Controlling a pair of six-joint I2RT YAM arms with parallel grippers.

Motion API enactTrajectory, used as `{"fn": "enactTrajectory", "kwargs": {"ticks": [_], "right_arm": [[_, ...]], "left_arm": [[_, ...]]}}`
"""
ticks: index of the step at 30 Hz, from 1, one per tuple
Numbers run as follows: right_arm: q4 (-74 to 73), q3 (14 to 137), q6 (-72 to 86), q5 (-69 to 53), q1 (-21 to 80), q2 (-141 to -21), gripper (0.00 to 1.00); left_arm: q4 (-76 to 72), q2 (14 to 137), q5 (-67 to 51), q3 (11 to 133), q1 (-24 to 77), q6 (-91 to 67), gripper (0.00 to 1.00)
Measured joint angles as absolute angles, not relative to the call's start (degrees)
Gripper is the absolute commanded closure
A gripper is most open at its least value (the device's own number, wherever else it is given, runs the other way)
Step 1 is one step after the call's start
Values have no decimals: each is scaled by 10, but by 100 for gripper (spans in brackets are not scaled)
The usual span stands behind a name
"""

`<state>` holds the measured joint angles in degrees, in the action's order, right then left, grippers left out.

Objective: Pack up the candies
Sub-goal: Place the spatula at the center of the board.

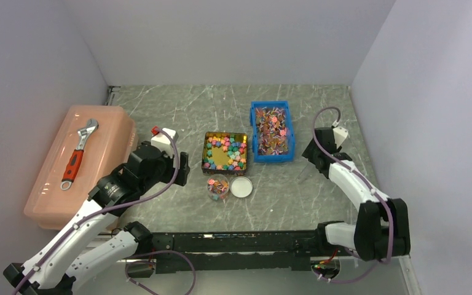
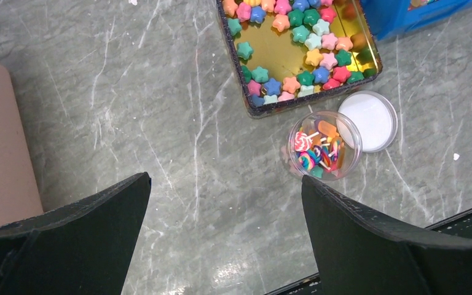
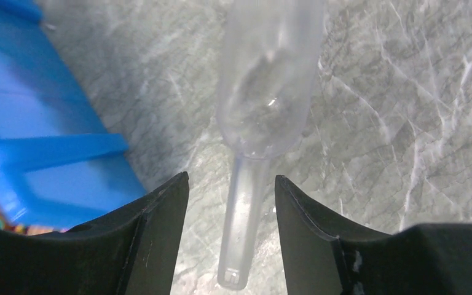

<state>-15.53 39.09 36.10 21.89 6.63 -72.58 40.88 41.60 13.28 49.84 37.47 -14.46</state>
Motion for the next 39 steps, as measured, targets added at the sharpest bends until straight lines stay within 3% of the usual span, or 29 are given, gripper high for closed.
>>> {"fn": "enactTrajectory", "kwargs": {"ticks": [14,20,26,30,39], "right_arm": [[-212,392,284,81,83,-571,56],[-236,392,267,32,141,-532,56],[-241,392,265,17,247,-530,56],[-239,392,266,12,297,-547,63],[-234,393,270,15,380,-621,64]], "left_arm": [[415,439,103,507,375,-225,1],[415,471,86,496,375,-250,1],[415,480,74,483,375,-271,1],[414,480,73,479,375,-284,1],[415,486,73,475,375,-298,1]]}}
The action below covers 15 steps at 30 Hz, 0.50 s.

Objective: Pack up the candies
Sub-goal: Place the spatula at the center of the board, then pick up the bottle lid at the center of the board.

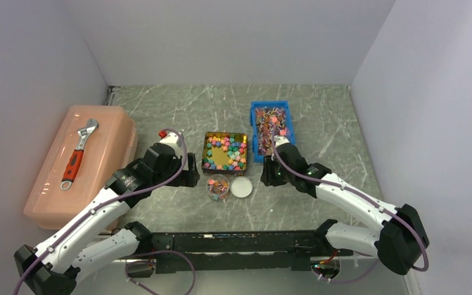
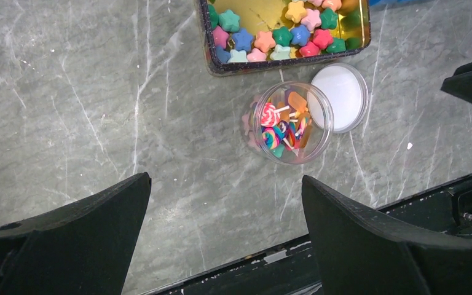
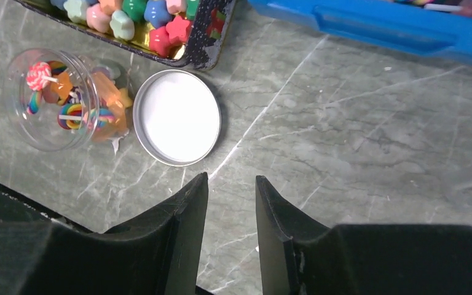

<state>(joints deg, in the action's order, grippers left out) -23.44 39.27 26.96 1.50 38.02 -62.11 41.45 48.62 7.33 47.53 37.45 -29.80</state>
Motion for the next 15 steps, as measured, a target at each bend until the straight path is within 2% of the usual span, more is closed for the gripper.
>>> {"fn": "enactTrajectory", "kwargs": {"ticks": [15], "right_arm": [[-211,454,270,64,449,-778,62]], "left_arm": [[415,486,75,470,374,-299,1]]}}
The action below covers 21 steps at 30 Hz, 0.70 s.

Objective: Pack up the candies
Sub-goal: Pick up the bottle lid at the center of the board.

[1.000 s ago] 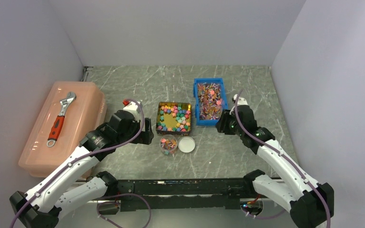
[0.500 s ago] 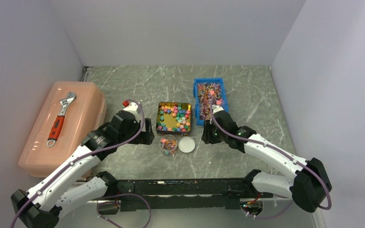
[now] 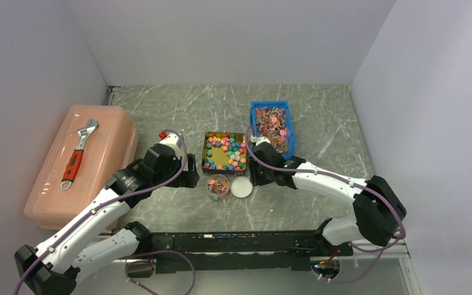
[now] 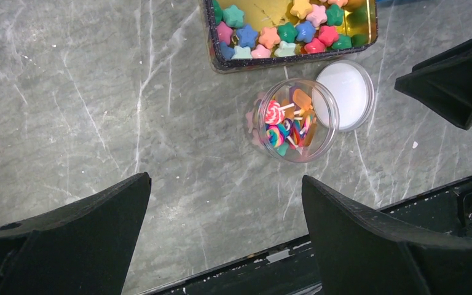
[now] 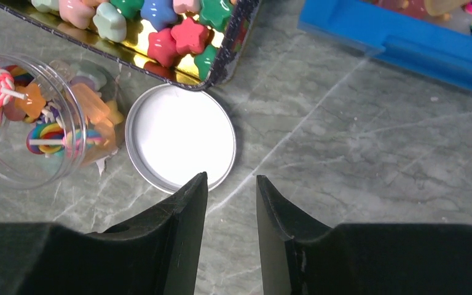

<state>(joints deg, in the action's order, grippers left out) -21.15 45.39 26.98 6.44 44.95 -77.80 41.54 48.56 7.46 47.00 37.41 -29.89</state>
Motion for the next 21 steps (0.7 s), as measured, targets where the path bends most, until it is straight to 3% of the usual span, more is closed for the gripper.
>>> {"fn": "enactTrajectory", "kwargs": {"ticks": [13,21], "right_arm": [[-205,486,270,85,476,-866,65],[-204,489,270,89,480,-897,72]], "left_arm": [[427,461,90,456,374,-298,1],[432,447,96,453,374,-298,1]]}}
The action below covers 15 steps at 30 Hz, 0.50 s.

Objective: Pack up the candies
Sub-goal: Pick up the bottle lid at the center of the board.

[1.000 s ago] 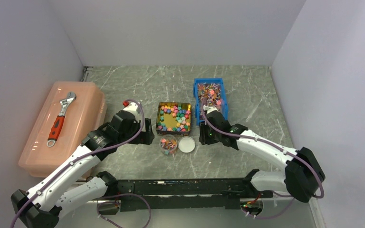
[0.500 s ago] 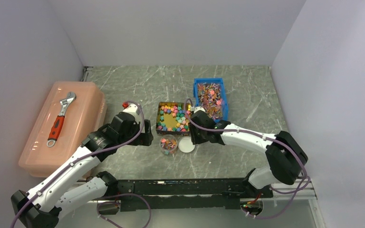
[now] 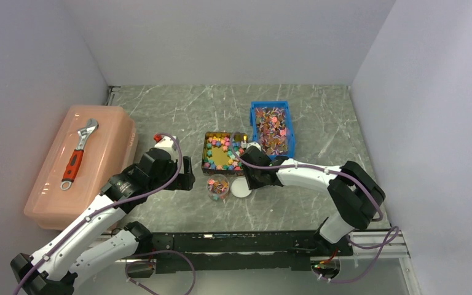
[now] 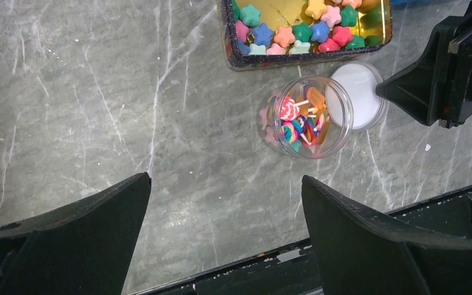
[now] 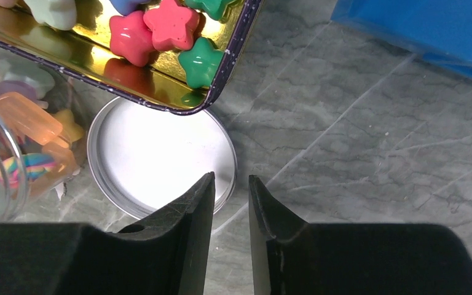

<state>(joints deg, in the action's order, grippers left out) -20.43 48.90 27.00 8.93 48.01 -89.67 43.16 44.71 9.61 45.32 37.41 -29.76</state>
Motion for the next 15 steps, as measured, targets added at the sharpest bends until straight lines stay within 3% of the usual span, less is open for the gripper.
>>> {"fn": "enactTrajectory", "kwargs": {"ticks": [10,15], "right_arm": [[-203,489,270,91,484,-915,86],[-203,492,270,97,486,-919,100]], "left_arm": [[434,444,103,452,374,-297,1],[440,444,104,452,374,-296,1]]}}
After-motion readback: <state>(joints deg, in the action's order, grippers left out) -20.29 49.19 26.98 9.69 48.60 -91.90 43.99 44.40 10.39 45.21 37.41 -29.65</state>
